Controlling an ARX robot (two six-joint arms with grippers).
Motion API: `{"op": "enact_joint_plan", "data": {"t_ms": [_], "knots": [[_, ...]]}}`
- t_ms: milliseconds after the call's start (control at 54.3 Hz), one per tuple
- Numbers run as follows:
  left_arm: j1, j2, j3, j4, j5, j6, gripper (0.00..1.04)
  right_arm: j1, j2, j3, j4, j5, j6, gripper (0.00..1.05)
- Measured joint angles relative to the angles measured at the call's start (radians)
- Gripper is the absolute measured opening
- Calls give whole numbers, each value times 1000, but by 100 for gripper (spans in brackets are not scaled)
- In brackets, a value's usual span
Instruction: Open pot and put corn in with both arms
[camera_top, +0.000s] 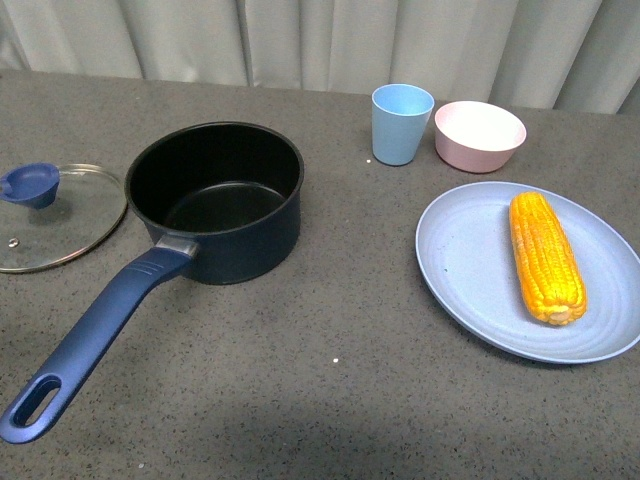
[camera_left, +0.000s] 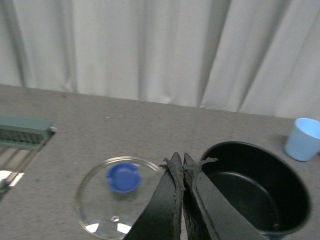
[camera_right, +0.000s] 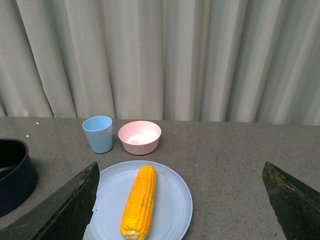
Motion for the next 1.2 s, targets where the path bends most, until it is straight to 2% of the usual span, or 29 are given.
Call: {"op": "enact_joint_plan", "data": {"t_ms": [129,461,1198], "knots": [[-51,-122,-42,-82,-24,1,4,0,0,0,0,0,0,96],[-51,-416,-94,-317,-28,1,4,0,0,0,0,0,0,96],[-51,-824,-95,-692,-28,0,4,0,0,0,0,0,0,96]]}}
